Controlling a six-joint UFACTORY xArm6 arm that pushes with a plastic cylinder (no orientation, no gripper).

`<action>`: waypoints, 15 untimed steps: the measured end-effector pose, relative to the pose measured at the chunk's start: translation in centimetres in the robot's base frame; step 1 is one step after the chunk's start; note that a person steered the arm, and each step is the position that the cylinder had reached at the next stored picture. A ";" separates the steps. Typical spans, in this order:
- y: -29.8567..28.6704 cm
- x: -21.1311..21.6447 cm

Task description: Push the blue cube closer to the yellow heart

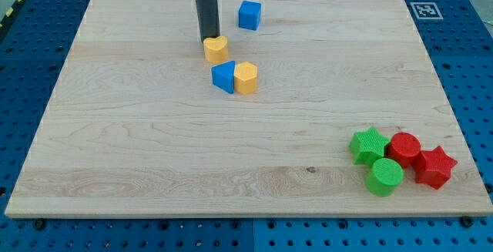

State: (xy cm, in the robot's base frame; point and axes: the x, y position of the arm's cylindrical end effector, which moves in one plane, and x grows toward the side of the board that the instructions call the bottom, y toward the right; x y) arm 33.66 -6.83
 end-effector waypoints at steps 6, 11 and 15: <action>1.6 -12.7; 7.2 -8.5; 11.6 -6.3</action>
State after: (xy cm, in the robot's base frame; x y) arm 27.37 4.74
